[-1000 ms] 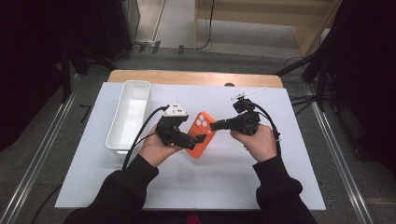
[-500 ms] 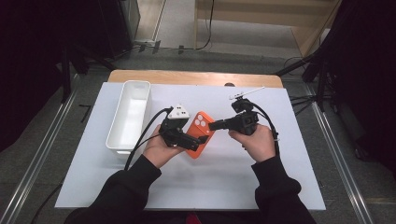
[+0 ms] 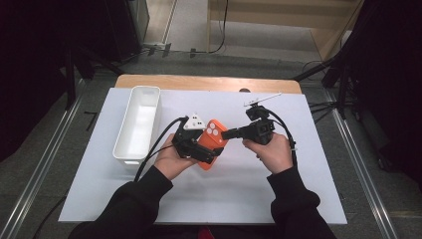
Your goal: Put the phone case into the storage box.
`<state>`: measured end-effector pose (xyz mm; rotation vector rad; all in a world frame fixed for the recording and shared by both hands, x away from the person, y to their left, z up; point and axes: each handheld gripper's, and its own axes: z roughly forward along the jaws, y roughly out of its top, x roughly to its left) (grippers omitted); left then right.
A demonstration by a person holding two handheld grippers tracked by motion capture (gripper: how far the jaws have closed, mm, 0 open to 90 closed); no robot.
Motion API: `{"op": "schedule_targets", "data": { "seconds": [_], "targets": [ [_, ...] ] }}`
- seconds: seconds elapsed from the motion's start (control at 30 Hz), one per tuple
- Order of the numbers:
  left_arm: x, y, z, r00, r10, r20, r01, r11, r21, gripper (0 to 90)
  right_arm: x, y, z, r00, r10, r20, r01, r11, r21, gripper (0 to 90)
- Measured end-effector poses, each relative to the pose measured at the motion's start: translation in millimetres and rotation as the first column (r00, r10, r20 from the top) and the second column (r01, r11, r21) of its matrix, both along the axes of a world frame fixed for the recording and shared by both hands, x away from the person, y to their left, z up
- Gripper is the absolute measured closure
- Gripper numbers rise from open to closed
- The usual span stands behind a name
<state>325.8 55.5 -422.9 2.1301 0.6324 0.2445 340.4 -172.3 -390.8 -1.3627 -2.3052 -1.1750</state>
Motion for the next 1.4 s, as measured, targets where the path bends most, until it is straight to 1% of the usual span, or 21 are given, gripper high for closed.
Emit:
{"op": "schedule_targets", "data": {
  "seconds": [0.13,0.3,0.47,0.53,0.67,0.87,1.0,1.07,1.13,1.27,1.4],
  "targets": [
    [-0.5,-1.3,-0.6,0.9999,0.008,0.014,-0.008,1.0000,0.004,0.0,0.0,-0.6,-0.1,0.9998,-0.013,-0.017,0.013,1.000,0.006,74.7],
    [-0.6,-4.3,-2.9,0.9996,0.010,0.025,-0.011,0.9999,0.011,0.0,-1.0,0.6,0.5,0.9997,-0.016,-0.018,0.016,1.000,0.007,74.6],
    [0.0,-6.6,-5.7,0.9996,0.012,0.025,-0.012,0.9998,0.015,0.0,-1.8,1.6,1.1,0.9996,-0.019,-0.020,0.019,1.000,0.005,74.6],
    [-0.9,-7.3,-6.0,0.9989,0.012,0.046,-0.013,0.9997,0.021,0.6,-1.9,1.6,1.1,0.9996,-0.020,-0.020,0.020,1.000,0.006,74.7],
    [-1.4,-8.3,-5.6,0.9981,0.022,0.057,-0.022,0.9997,0.012,0.7,-2.2,1.5,1.2,0.9995,-0.023,-0.022,0.023,1.000,0.007,74.6],
    [-2.1,-10.7,-7.0,0.9961,0.036,0.080,-0.038,0.9991,0.020,0.8,-2.7,2.0,1.0,0.9994,-0.027,-0.023,0.027,1.000,0.006,74.6],
    [-3.2,-11.6,-6.1,0.9950,0.040,0.091,-0.041,0.9990,0.017,2.7,-3.6,3.0,1.7,0.9993,-0.029,-0.022,0.029,1.000,0.004,74.7],
    [-3.2,-12.1,-6.0,0.9953,0.041,0.087,-0.042,0.9991,0.007,2.7,-3.7,3.5,1.7,0.9992,-0.030,-0.025,0.030,1.000,0.003,74.6],
    [-3.5,-12.7,-6.0,0.9951,0.039,0.091,-0.040,0.9991,0.012,4.6,-3.7,4.0,1.4,0.9992,-0.029,-0.025,0.030,1.000,0.002,74.6],
    [-3.9,-15.9,-8.4,0.9938,0.054,0.098,-0.056,0.9982,0.021,4.6,-3.6,4.7,0.9,0.9993,-0.028,-0.025,0.028,1.000,0.004,74.6],
    [-4.1,-17.9,-9.6,0.9933,0.070,0.092,-0.071,0.9974,0.014,6.5,-4.7,5.6,1.8,0.9992,-0.032,-0.022,0.032,0.999,0.007,74.6]
  ]
}}
